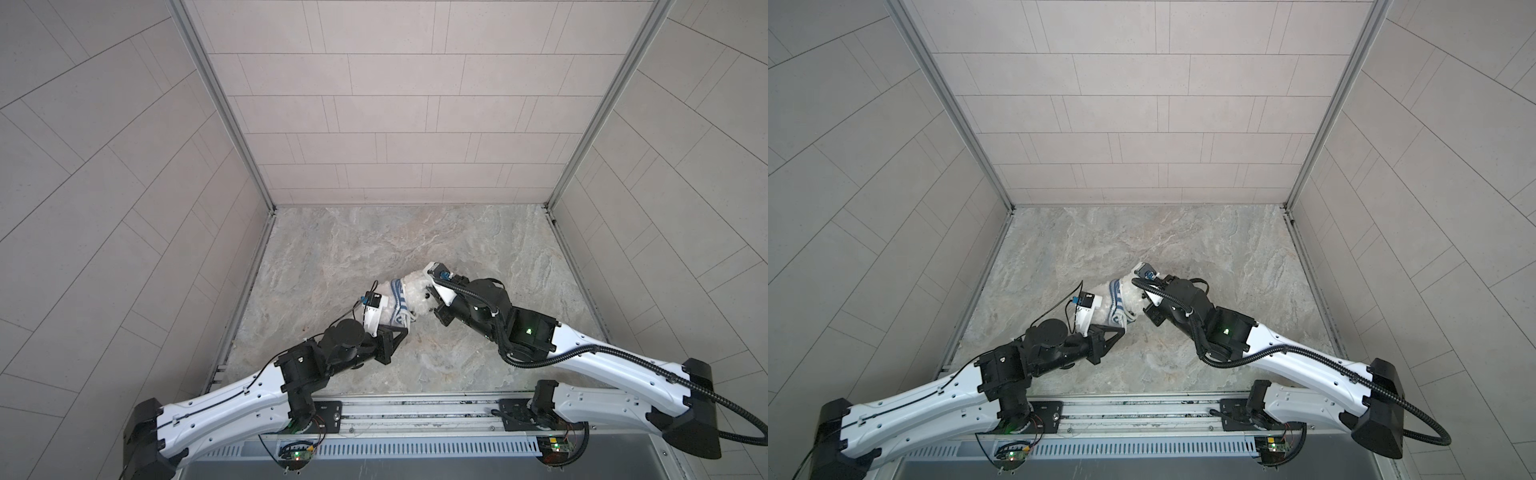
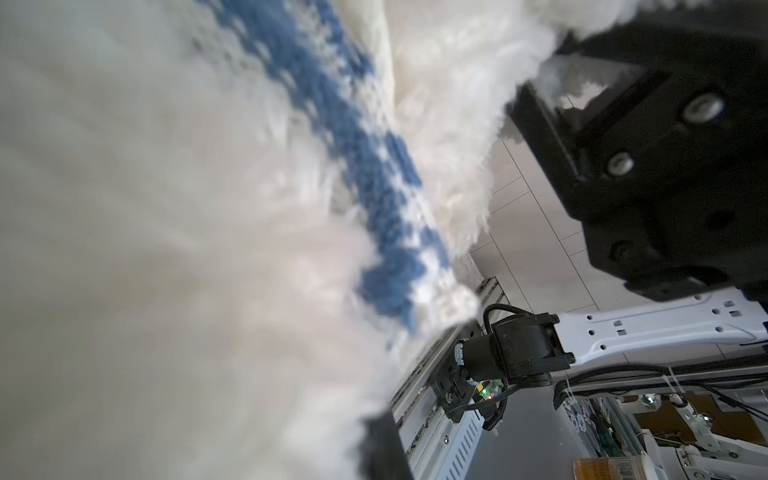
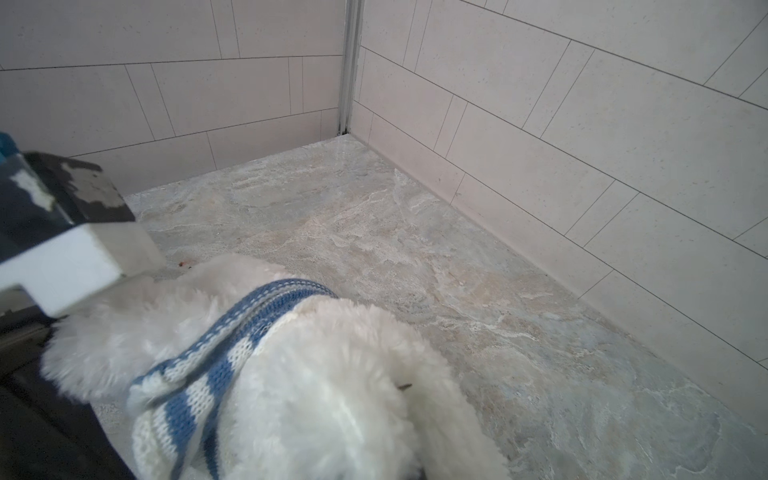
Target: Dress the teddy bear
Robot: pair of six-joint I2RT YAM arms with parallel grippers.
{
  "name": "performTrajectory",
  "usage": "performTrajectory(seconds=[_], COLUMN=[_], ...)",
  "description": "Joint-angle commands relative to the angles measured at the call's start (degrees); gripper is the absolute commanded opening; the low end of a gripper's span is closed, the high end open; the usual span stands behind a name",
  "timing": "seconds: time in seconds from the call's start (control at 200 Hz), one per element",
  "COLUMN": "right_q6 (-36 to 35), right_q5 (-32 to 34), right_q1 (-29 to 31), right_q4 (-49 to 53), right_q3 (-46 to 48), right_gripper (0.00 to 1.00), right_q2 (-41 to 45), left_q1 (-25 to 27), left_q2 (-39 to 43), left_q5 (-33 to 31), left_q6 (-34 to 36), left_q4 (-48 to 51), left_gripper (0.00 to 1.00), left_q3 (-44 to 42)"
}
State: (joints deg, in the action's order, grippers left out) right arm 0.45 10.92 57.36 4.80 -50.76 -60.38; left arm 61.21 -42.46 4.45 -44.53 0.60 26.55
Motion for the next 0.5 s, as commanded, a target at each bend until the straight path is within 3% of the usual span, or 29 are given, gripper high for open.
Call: performTrajectory(seconds=[0.0,0.09,0.32,0.496], right_q6=[-0.33,-4.12,-16.75,-21.91], right_q5=[-0.49,-2.67,-7.22,-9.04], right_q1=[1.09,2.65,4.17,3.86], right_q4=[-7.24,-12.46,-17.42,-14.43], right_q3=[-1.13,2.21,9.83,9.73], right_gripper=[0.00,0.00,0.00,0.00], right_q2=[1.41,3.38,8.29,8.32], left_q1=[0.58,0.58,-2.13,-4.93], left_q2=[-1.61,0.61,10.11,10.83], left_q5=[1.31,-0.33,-5.21,-3.01], left_q6=[0.57,0.85,2.87,4.30], left_q4=[-2.01,2.00,21.69,28.52], left_gripper=[0.00,0.01,0.36,0.49], left_q3=[0.08,1.62,7.64,14.85])
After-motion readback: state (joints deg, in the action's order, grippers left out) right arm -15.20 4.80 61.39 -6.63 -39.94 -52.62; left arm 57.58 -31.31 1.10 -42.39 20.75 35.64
